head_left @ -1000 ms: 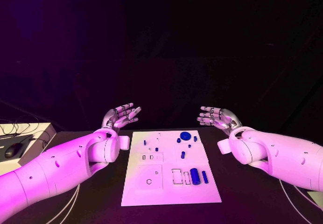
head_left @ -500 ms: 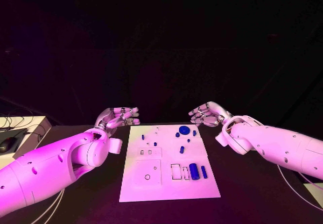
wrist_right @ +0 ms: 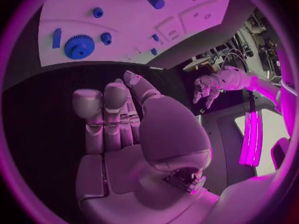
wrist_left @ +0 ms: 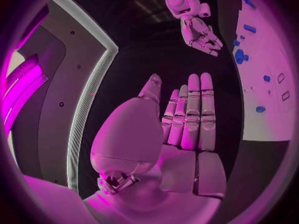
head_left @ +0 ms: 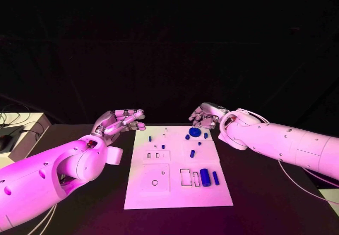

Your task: Assemble the parts on the task board

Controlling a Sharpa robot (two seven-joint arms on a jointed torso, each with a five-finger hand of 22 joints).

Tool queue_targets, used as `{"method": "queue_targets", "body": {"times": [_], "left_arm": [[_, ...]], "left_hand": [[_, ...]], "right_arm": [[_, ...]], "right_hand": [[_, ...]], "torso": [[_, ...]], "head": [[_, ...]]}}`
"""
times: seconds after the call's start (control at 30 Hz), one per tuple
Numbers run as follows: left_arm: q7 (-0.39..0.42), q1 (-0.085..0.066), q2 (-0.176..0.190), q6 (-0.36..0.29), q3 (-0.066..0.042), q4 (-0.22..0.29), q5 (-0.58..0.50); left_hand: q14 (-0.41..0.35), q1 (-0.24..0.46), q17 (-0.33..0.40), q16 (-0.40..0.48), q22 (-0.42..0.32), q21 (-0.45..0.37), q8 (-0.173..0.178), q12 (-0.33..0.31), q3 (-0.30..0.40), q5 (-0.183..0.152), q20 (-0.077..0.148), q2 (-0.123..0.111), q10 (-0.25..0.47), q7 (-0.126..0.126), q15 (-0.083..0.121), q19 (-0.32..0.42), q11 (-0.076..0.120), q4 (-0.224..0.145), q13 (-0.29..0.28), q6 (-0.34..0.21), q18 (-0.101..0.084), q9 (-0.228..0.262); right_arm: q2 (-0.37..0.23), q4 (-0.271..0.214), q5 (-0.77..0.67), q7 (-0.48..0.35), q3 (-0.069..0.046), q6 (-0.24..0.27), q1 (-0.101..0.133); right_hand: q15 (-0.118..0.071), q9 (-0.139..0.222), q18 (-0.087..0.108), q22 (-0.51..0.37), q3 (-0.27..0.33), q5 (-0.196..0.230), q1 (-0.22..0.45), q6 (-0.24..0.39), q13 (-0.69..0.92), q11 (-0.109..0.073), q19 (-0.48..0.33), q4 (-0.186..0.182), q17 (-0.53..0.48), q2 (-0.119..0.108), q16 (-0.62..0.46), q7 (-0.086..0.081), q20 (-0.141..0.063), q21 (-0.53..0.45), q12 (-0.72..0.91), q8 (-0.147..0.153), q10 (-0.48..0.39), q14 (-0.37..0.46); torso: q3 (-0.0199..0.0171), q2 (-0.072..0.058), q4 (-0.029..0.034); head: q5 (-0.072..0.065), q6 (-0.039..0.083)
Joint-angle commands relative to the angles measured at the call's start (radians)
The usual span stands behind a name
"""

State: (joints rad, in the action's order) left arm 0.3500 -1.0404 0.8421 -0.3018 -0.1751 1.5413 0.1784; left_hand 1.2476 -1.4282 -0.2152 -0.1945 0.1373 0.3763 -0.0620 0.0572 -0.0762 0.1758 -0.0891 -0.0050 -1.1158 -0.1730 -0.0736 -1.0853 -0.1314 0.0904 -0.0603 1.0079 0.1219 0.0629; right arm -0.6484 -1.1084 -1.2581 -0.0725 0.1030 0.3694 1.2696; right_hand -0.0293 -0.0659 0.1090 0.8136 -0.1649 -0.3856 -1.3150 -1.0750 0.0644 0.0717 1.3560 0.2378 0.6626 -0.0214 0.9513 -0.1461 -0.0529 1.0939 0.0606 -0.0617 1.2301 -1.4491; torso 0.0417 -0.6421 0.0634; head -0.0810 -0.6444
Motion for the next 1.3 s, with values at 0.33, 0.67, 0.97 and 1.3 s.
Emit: {"method": "queue_targets", "body": {"times": [0.33, 0.67, 0.97, 1.3], "left_arm": [[-0.006, 0.000, 0.019, 0.013, -0.009, 0.048, 0.002], [-0.010, 0.000, 0.031, 0.004, -0.011, 0.064, -0.004], [-0.013, 0.000, 0.036, -0.002, -0.014, 0.067, -0.005], [-0.022, -0.001, 0.037, -0.004, -0.016, 0.062, -0.005]], "left_hand": [[-0.085, 0.019, 0.028, -0.076, 0.012, 0.035, 0.000, 0.004, -0.005, -0.002, -0.019, -0.004, 0.035, -0.014, -0.017, 0.069, -0.013, -0.021, 0.001, -0.044, -0.014, -0.001], [-0.104, 0.023, 0.059, -0.107, 0.003, 0.039, 0.001, 0.004, 0.005, -0.002, -0.028, -0.012, 0.045, -0.018, -0.021, 0.078, -0.016, -0.020, 0.001, -0.065, -0.007, -0.001], [-0.110, 0.025, 0.076, -0.123, -0.002, 0.046, 0.001, 0.004, 0.008, -0.002, -0.030, -0.016, 0.049, -0.019, -0.022, 0.081, -0.017, -0.018, 0.001, -0.071, -0.005, -0.001], [-0.111, 0.027, 0.078, -0.125, -0.004, 0.047, 0.001, 0.004, 0.008, -0.003, -0.030, -0.018, 0.055, -0.021, -0.022, 0.082, -0.019, -0.017, 0.001, -0.084, -0.005, -0.002]], "right_arm": [[0.044, 0.024, -0.267, 0.142, 0.001, -0.080, 0.004], [0.053, 0.031, -0.333, 0.176, 0.002, -0.110, -0.001], [0.048, 0.019, -0.345, 0.178, 0.002, -0.129, -0.007], [0.045, 0.023, -0.346, 0.176, 0.002, -0.138, -0.014]], "right_hand": [[0.014, -0.001, 0.069, 0.009, -0.075, 0.012, 0.016, -0.014, -0.003, 0.020, 0.008, -0.004, -0.012, -0.032, 0.047, -0.004, 0.022, -0.041, 0.000, -0.001, -0.070, 0.020], [0.026, -0.002, 0.089, -0.017, -0.028, 0.121, 0.004, -0.022, -0.003, 0.036, 0.016, -0.057, -0.039, -0.056, 0.062, -0.005, 0.036, -0.106, 0.001, -0.001, -0.140, 0.023], [0.030, -0.002, 0.095, 0.038, 0.029, 0.121, -0.058, -0.022, -0.004, 0.040, 0.044, -0.151, -0.085, -0.079, 0.091, -0.006, 0.041, -0.190, 0.000, -0.001, -0.157, 0.031], [0.028, -0.002, 0.097, 0.095, 0.017, 0.099, -0.062, -0.030, -0.004, 0.038, 0.060, -0.150, -0.098, -0.080, 0.098, -0.005, 0.040, -0.246, 0.000, -0.001, -0.149, 0.034]], "torso": [[0.0139, -0.033, 0.0294], [0.0165, -0.044, 0.0387], [0.0175, -0.054, 0.0413], [0.0188, -0.064, 0.0432]], "head": [[-0.030, -0.003], [-0.036, -0.002], [-0.041, 0.000], [-0.039, 0.003]]}}
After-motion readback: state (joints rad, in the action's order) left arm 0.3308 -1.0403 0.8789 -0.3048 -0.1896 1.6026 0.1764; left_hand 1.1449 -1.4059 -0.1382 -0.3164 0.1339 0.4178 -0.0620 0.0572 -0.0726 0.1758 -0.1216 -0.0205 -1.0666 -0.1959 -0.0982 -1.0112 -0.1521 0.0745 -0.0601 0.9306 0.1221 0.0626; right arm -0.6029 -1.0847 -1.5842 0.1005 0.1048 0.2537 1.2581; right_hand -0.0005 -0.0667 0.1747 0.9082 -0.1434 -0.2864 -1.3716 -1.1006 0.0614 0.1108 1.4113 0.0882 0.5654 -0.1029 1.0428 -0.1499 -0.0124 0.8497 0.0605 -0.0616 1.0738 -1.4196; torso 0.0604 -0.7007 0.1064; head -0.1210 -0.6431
